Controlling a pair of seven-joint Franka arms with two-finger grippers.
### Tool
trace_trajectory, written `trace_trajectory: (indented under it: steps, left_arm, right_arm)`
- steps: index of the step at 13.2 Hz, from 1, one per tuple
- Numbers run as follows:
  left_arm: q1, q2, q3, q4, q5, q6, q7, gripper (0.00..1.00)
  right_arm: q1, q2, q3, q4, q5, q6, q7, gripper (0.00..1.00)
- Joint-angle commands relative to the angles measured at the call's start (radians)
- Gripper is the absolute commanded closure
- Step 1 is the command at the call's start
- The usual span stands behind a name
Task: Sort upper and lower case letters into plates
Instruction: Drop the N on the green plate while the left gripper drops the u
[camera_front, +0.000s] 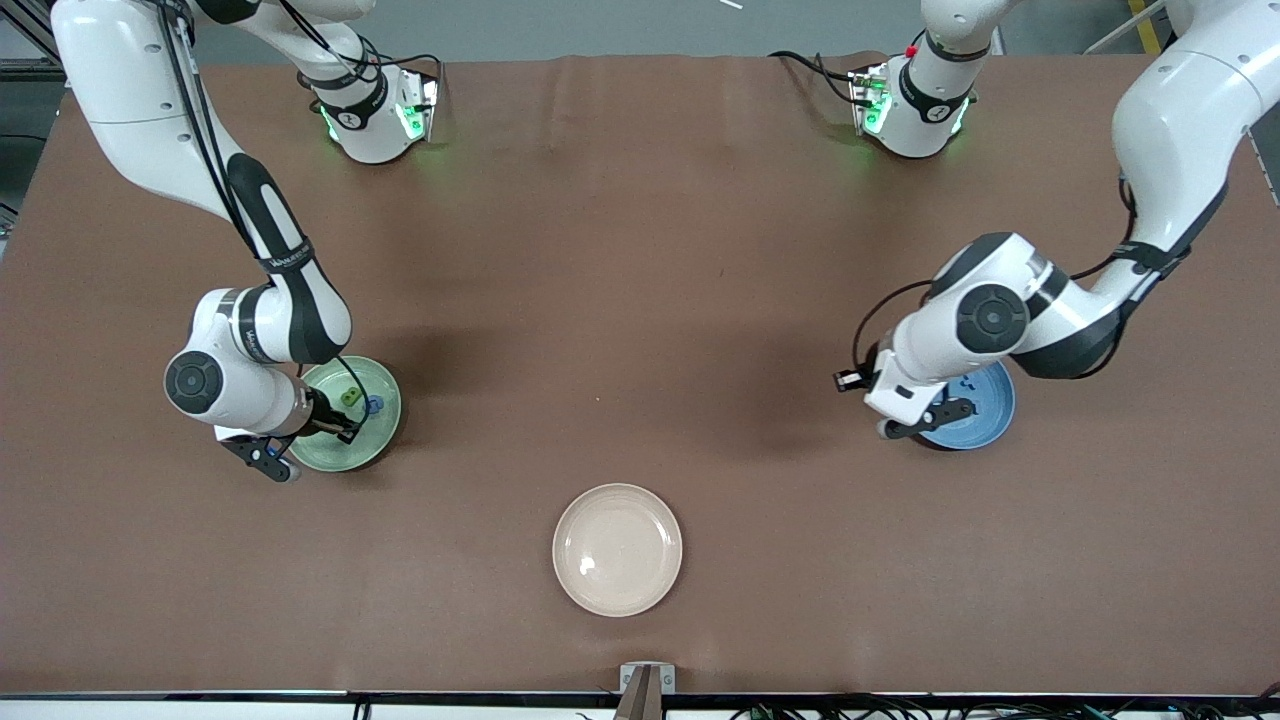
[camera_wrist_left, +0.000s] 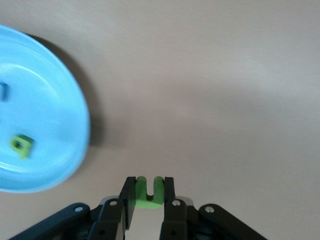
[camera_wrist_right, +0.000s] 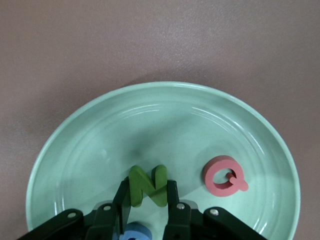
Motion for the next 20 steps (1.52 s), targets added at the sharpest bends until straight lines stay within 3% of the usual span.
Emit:
trace_trajectory:
  steps: [1, 3, 4, 5, 6, 7, 9, 11, 15, 18, 20]
  left_arm:
    - [0.091, -0.019, -0.014, -0.054, 0.035, 0.0, 0.122, 0.92]
    - [0.122, -0.011, 0.004, -0.052, 0.054, 0.0, 0.21, 0.92]
    - [0.13, -0.007, 0.021, -0.052, 0.082, 0.001, 0.236, 0.92]
    - [0.13, -0.005, 0.038, -0.049, 0.093, 0.006, 0.246, 0.92]
    - [0.122, -0.004, 0.063, -0.043, 0.113, 0.012, 0.249, 0.92]
    - [0.116, 0.004, 0.081, -0.04, 0.143, 0.016, 0.25, 0.92]
    - [0.104, 0.019, 0.121, -0.038, 0.191, 0.05, 0.255, 0.92]
    - [0.068, 0.019, 0.175, -0.038, 0.194, 0.085, 0.255, 0.92]
    - [0.056, 0.024, 0.192, -0.04, 0.194, 0.098, 0.258, 0.92]
    - [0.036, 0.023, 0.222, -0.04, 0.199, 0.125, 0.26, 0.91]
    - [0.036, 0.021, 0.224, -0.04, 0.197, 0.127, 0.26, 0.84]
  right_arm:
    - [-0.012, -0.003, 0.014, -0.01, 0.031, 0.008, -0.016, 0.93]
    - [-0.011, -0.003, 0.013, -0.009, 0.029, 0.007, -0.017, 0.9]
    - [-0.011, -0.003, 0.013, -0.006, 0.029, 0.002, -0.019, 0.83]
    - [-0.012, -0.003, 0.013, -0.001, 0.028, 0.0, -0.025, 0.64]
    - [-0.014, -0.003, 0.013, 0.004, 0.029, -0.003, -0.04, 0.21]
    - [-0.017, -0.005, 0.013, 0.007, 0.029, -0.003, -0.043, 0.0]
    - [-0.014, -0.009, 0.013, 0.027, 0.029, -0.027, -0.047, 0.0]
    - [-0.014, -0.012, 0.013, 0.111, 0.029, -0.175, -0.043, 0.0]
    - [-0.012, -0.014, 0.011, 0.312, 0.009, -0.464, -0.086, 0.0]
    - [-0.017, -0.015, 0.004, 0.437, -0.012, -0.61, -0.265, 0.0]
    - [-0.029, -0.015, 0.005, 0.497, -0.063, -0.664, -0.303, 0.0]
